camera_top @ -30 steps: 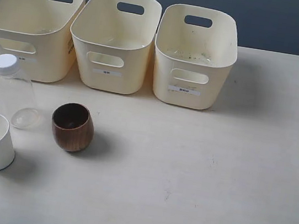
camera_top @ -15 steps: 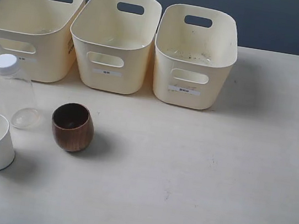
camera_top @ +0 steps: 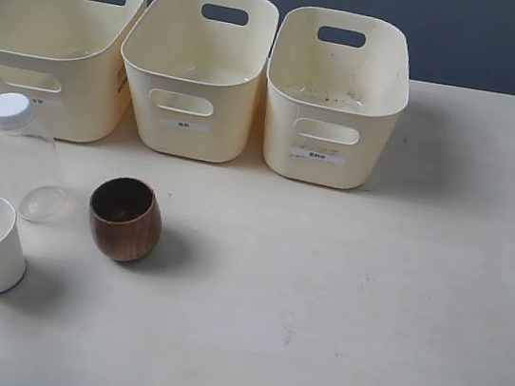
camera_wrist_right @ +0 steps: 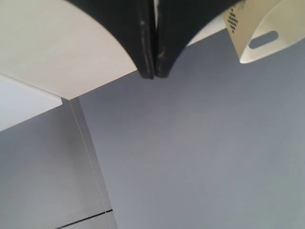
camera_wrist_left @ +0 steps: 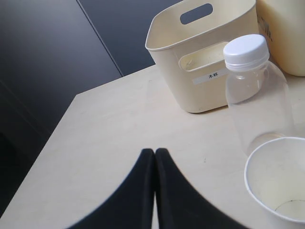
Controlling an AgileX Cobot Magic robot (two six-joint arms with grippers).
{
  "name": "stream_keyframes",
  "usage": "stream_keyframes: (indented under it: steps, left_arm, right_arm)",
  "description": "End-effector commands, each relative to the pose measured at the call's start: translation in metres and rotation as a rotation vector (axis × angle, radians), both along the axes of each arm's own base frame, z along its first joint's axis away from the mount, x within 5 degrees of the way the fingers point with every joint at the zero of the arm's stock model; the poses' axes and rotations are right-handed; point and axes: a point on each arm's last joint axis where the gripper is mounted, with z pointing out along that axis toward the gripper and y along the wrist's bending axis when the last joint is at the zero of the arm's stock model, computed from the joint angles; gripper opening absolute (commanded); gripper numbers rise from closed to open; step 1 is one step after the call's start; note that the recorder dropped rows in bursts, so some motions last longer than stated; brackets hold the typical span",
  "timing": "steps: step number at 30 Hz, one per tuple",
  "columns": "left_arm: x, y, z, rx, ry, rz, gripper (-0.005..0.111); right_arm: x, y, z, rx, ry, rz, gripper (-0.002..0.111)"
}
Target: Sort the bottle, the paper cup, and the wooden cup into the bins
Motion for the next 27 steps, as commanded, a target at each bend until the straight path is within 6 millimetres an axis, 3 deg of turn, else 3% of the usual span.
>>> stream_keyframes:
  steps: [1, 11, 13, 15, 18, 19, 23, 25, 27]
  left_arm:
    - [0.0, -0.001, 0.0, -0.004, -0.006, -0.008, 0.0]
    - [0.0, -0.001, 0.0, -0.004, -0.006, -0.008, 0.0]
    - [0.0, -0.001, 0.0, -0.004, -0.006, -0.008, 0.0]
    - [0.0, -0.001, 0.0, -0.004, -0.006, -0.008, 0.0]
    - [0.0, -0.001, 0.0, -0.004, -0.006, -0.008, 0.0]
    - [0.0, -0.001, 0.0, -0.004, -0.006, -0.008, 0.0]
    - [0.0, -0.001, 0.0, -0.004, -0.006, -0.008, 0.0]
    - [0.0, -0.001, 0.0, -0.004, -0.006, -0.008, 0.0]
    - [0.0, -0.001, 0.0, -0.004, -0.006, -0.008, 0.0]
  right_arm:
    - [-0.001, -0.002, 0.003, 0.101, -0.05, -0.012, -0.001]
    - [-0.004, -0.006, 0.013, 0.034, -0.157, -0.065, -0.001]
    - [-0.004, -0.006, 0.013, 0.087, -0.167, -0.055, -0.001]
    - [-0.006, -0.004, 0.025, 0.081, -0.185, -0.04, -0.001]
    - [-0.013, -0.001, 0.053, 0.029, -0.222, -0.019, -0.001]
    - [-0.017, 0.001, 0.075, 0.027, -0.232, -0.002, -0.001]
    - [-0.015, 0.004, 0.116, -0.059, -0.189, 0.022, -0.001]
    - [0.0, 0.01, 0.157, -0.249, -0.071, 0.1, -0.001]
    - [0.016, 0.02, 0.175, -0.373, 0.02, 0.232, -0.001]
